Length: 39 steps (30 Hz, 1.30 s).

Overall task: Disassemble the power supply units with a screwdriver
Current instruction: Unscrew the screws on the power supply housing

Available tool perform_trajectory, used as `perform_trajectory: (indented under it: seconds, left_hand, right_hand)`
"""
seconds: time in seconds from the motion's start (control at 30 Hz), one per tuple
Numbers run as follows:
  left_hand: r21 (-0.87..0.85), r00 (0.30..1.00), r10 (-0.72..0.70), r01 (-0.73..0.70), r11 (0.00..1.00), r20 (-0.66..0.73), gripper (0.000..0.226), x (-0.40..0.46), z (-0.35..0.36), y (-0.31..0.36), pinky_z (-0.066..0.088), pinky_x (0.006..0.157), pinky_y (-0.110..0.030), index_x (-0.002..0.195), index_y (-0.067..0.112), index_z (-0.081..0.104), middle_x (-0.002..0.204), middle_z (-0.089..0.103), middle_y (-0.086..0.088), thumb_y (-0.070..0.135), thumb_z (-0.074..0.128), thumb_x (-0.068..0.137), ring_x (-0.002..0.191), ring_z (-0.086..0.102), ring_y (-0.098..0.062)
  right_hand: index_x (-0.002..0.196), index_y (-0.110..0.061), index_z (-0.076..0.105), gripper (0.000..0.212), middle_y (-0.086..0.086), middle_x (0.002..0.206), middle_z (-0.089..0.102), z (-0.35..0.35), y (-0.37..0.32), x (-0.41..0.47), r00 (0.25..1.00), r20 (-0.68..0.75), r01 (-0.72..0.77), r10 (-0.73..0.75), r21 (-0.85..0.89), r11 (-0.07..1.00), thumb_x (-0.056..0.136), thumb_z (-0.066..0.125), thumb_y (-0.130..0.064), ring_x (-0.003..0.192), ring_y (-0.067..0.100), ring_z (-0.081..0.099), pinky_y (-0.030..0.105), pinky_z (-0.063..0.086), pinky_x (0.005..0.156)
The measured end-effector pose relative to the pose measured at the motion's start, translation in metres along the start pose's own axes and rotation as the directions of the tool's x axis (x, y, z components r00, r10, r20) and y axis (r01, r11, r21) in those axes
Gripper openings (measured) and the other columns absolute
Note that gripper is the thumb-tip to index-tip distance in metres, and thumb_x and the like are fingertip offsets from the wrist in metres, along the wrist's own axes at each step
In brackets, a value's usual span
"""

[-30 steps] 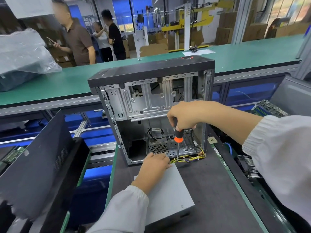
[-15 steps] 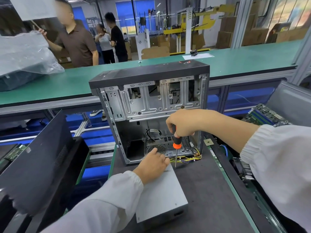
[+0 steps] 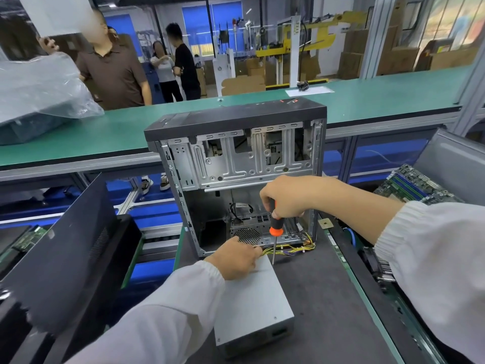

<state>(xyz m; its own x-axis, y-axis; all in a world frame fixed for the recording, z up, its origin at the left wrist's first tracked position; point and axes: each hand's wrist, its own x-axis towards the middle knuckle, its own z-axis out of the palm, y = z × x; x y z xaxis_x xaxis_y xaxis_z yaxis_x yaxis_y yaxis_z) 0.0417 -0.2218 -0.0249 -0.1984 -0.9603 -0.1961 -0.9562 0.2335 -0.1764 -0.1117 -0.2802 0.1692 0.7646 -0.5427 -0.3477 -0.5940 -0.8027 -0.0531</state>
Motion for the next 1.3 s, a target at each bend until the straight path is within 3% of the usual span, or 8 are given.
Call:
perform_trajectory:
  seconds: [0.27,0.37,0.5,0.63,0.73,0.9,1.1,1.3]
  left_hand:
    - [-0.113,0.975,-0.210,0.201,0.973,-0.078,0.021,0.006,0.002,0.011,0.038,0.072,-0.033,0.076,0.015,0.046,0.087,0.067,-0.012,0.019,0.038,0.095,0.078,0.061,-0.033]
    - [-0.432,0.913,-0.399,0.327,0.841,-0.085,0.023,0.004,-0.001,0.018,0.033,0.058,-0.029,0.070,0.014,0.047,0.072,0.058,-0.007,0.014,0.041,0.093,0.065,0.050,-0.028]
    - [-0.965,0.831,-0.553,0.190,0.180,0.061,0.027,-0.012,-0.017,0.028,0.034,0.049,-0.022,0.063,0.008,0.056,0.059,0.049,0.001,0.004,0.047,0.089,0.055,0.042,-0.012]
    - [-0.885,0.807,-0.492,0.076,-0.460,0.325,0.018,-0.031,-0.022,0.044,0.016,0.044,-0.022,0.068,0.006,0.050,0.053,0.035,-0.001,0.003,0.047,0.085,0.045,0.024,-0.012]
    - [-0.764,0.810,-0.428,0.038,-0.644,0.401,0.024,-0.044,-0.022,0.051,0.015,0.040,-0.020,0.063,0.009,0.048,0.054,0.037,-0.002,0.001,0.041,0.085,0.044,0.024,-0.011]
    - [-0.821,0.778,-0.452,0.137,-0.554,0.436,0.027,-0.062,-0.014,0.070,0.019,0.039,-0.017,0.061,0.007,0.053,0.055,0.046,-0.005,-0.002,0.038,0.081,0.040,0.027,-0.011]
    - [-0.987,0.905,-0.425,0.083,0.141,0.016,0.026,-0.077,0.001,0.085,0.029,0.053,-0.020,0.077,0.018,0.068,0.057,0.043,0.003,0.000,0.052,0.087,0.057,0.035,-0.012]
    - [-0.976,0.944,-0.314,-0.035,0.216,-0.103,0.033,-0.086,0.015,0.082,0.026,0.058,-0.018,0.092,0.019,0.076,0.062,0.043,0.013,-0.005,0.054,0.087,0.054,0.028,-0.005]
  right_hand:
    - [0.109,-0.014,0.057,0.017,0.010,0.112,0.056,0.001,0.000,-0.008,1.000,-0.001,0.007,-0.007,-0.004,1.000,0.093,0.053,-0.009,0.087,0.031,0.068,0.032,0.053,0.065]
    - [0.104,-0.016,0.056,0.012,0.010,0.110,0.057,0.002,0.002,-0.011,1.000,0.009,0.013,-0.013,0.011,1.000,0.093,0.055,-0.014,0.079,0.029,0.069,0.028,0.050,0.060]
    - [0.106,-0.017,0.058,0.013,0.005,0.106,0.057,0.004,0.001,-0.018,0.999,0.005,0.040,-0.040,0.013,0.999,0.094,0.056,-0.020,0.079,0.026,0.069,0.027,0.051,0.060]
    - [0.103,-0.017,0.059,0.012,-0.001,0.094,0.053,0.008,-0.003,-0.026,0.997,-0.023,0.071,-0.070,0.030,0.997,0.093,0.055,-0.021,0.073,0.026,0.065,0.022,0.044,0.050]
    - [0.098,-0.020,0.059,0.009,-0.001,0.094,0.057,0.015,-0.008,-0.034,0.993,-0.056,0.105,-0.102,0.053,0.993,0.091,0.056,-0.024,0.081,0.022,0.063,0.026,0.047,0.058]
    - [0.086,-0.025,0.057,0.001,-0.014,0.077,0.047,0.034,-0.013,-0.046,0.990,-0.096,0.115,-0.107,0.078,0.990,0.086,0.058,-0.026,0.069,0.002,0.043,0.026,0.035,0.054]
    - [0.082,-0.027,0.055,0.005,-0.010,0.079,0.050,0.047,-0.017,-0.058,0.990,-0.102,0.113,-0.101,0.125,0.986,0.086,0.058,-0.026,0.081,0.013,0.056,0.027,0.039,0.054]
    - [0.088,-0.024,0.058,0.002,-0.015,0.078,0.046,0.051,-0.021,-0.062,0.984,-0.142,0.122,-0.105,0.113,0.986,0.087,0.059,-0.025,0.073,0.007,0.048,0.024,0.035,0.054]
